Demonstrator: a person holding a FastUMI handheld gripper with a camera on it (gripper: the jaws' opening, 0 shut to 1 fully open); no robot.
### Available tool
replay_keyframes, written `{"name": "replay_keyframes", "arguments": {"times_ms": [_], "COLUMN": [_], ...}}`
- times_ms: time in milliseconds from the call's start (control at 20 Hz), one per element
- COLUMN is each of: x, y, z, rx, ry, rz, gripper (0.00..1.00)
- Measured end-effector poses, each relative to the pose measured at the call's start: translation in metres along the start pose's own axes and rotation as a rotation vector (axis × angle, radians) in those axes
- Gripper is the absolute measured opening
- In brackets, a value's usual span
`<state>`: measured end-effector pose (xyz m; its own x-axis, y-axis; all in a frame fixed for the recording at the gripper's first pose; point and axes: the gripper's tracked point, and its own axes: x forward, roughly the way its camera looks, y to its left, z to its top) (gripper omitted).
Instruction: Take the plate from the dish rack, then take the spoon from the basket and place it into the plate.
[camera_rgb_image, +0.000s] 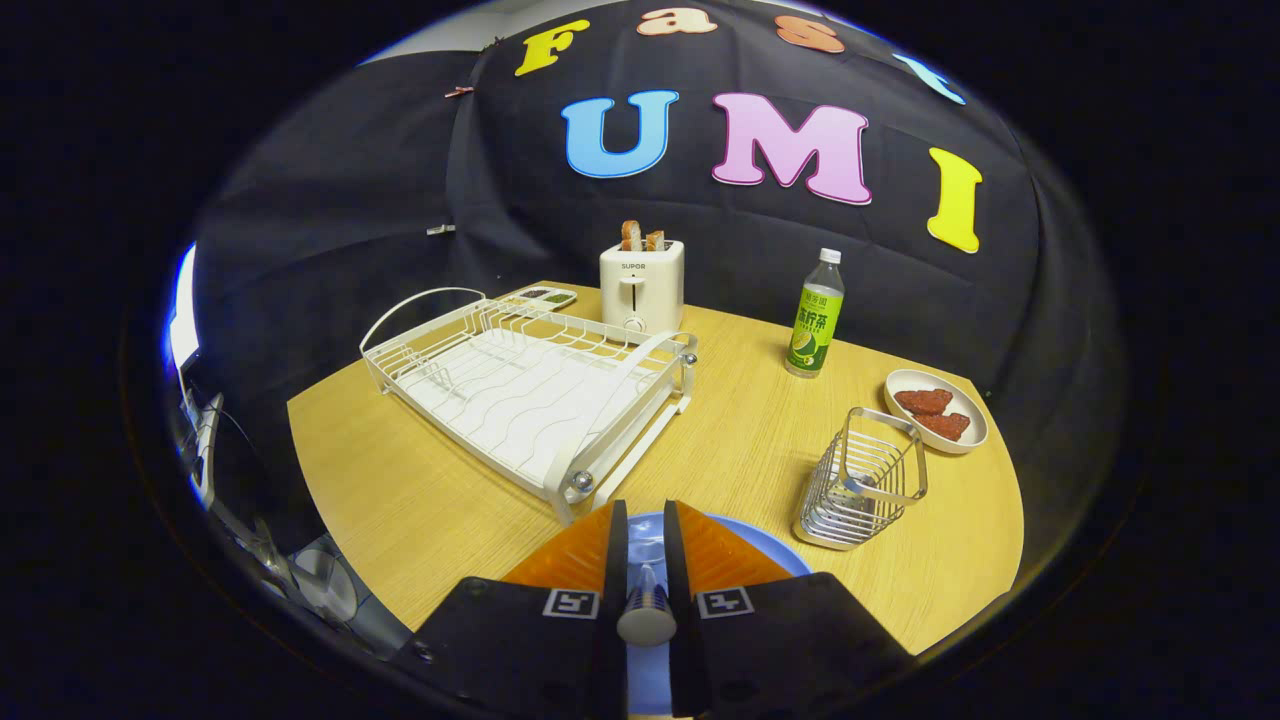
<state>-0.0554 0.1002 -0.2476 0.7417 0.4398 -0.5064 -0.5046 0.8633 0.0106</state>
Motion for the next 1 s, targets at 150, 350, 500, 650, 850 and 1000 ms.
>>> {"name": "replay_keyframes", "arguments": {"times_ms": [150,350,500,650,850,1000], "x": [0.0,-0.005,-0.013,-0.031,-0.067,-0.097], "y": [0.004,0.009,0.003,-0.008,-0.033,-0.048], "z": [-0.025,-0.036,-0.023,0.018,0.083,0.13], "rx": [0.03,0.098,0.118,0.153,0.149,0.152], "ry": [0.061,0.104,0.089,0.004,-0.139,-0.245], "rz": [0.0,0.004,-0.008,-0.029,-0.119,-0.186], "gripper": [0.23,0.26,0.31,0.83,0.99,0.99]}}
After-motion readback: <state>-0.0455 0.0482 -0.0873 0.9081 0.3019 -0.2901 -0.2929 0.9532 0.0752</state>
